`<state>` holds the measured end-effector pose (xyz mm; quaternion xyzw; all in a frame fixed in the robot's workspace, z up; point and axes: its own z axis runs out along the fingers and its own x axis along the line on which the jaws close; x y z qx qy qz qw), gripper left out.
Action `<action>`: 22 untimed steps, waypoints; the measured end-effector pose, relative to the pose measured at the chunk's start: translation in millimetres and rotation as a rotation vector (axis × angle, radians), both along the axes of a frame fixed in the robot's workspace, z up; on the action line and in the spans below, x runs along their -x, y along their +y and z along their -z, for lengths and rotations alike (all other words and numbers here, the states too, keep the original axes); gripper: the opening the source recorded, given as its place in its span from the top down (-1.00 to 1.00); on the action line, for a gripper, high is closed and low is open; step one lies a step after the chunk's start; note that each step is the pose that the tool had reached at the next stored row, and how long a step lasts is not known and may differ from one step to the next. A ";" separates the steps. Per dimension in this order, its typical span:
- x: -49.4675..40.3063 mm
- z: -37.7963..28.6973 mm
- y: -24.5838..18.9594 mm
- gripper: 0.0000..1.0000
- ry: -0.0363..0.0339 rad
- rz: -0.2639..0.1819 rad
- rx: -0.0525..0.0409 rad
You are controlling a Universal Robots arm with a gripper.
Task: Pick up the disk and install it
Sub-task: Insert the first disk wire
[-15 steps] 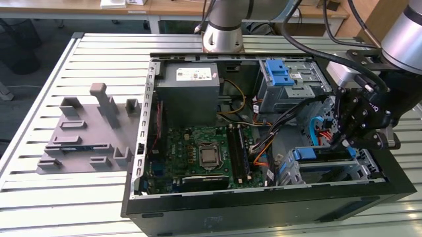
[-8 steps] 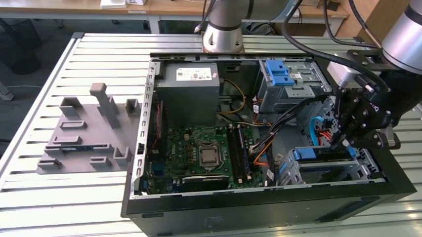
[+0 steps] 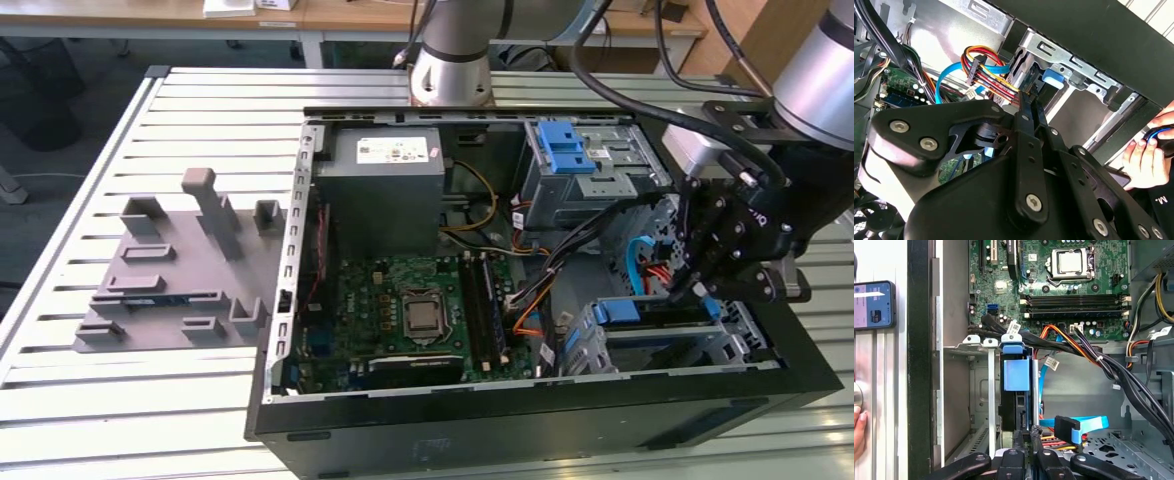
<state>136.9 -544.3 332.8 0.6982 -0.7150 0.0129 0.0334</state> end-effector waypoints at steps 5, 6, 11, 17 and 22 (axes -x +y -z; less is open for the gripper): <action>-0.2 1.9 -0.1 0.67 0.0000 0.000 0.0000; -0.2 2.3 -0.1 0.67 0.0000 0.000 -0.0001; -0.5 3.8 -0.1 0.67 0.0000 0.000 -0.0004; -0.6 4.5 -0.1 0.67 0.0000 0.000 -0.0004; -0.6 4.4 -0.1 0.52 0.0000 0.000 -0.0006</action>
